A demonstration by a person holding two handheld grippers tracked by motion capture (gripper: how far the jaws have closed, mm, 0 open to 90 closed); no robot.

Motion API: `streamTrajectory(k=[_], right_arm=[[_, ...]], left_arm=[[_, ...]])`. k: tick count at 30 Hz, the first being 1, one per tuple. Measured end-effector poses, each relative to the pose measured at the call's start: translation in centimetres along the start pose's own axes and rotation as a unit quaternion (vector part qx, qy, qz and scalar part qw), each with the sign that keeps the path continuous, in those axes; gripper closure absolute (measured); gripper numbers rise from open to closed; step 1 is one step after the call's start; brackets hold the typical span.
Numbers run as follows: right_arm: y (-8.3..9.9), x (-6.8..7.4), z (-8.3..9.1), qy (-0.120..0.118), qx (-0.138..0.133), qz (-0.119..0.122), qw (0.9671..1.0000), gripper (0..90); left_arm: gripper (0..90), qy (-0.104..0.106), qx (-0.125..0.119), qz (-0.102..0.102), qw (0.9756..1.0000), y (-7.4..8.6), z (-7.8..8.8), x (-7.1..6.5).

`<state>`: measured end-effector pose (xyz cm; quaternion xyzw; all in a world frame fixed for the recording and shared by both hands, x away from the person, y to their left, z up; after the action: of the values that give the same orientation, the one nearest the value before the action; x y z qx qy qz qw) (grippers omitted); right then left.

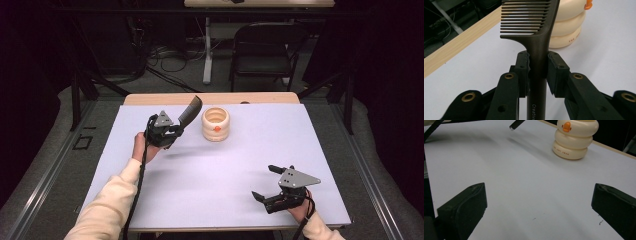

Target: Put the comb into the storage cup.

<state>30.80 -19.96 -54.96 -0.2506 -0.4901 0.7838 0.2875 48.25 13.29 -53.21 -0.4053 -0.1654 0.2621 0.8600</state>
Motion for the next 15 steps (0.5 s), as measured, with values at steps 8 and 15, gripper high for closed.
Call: streamTrajectory(k=[8,15], right_arm=[[0.01,0.01,0.02,0.0,0.0,0.001,1.0,0.0],[0.0,-0.01,0.05,0.001,-0.001,0.002,1.0,0.0]], left_arm=[[72.6,0.0,-0.007,0.001,1.0,-0.51,-0.36,0.03],[72.6,-0.001,-0.011,0.004,0.9999,-0.83,-0.83,0.0]])
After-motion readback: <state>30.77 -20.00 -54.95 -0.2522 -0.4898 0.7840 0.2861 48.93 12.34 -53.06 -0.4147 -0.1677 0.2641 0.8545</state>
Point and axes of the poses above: each handheld gripper's, and its own axes: z roughly backward along the jaws, y roughly out of its underside, x roughly to its left, the point moved 6 cm from there along -z, roughly forward along the jaws, and after that the axes turned 6 degrees about y, right-handed, at the moved point
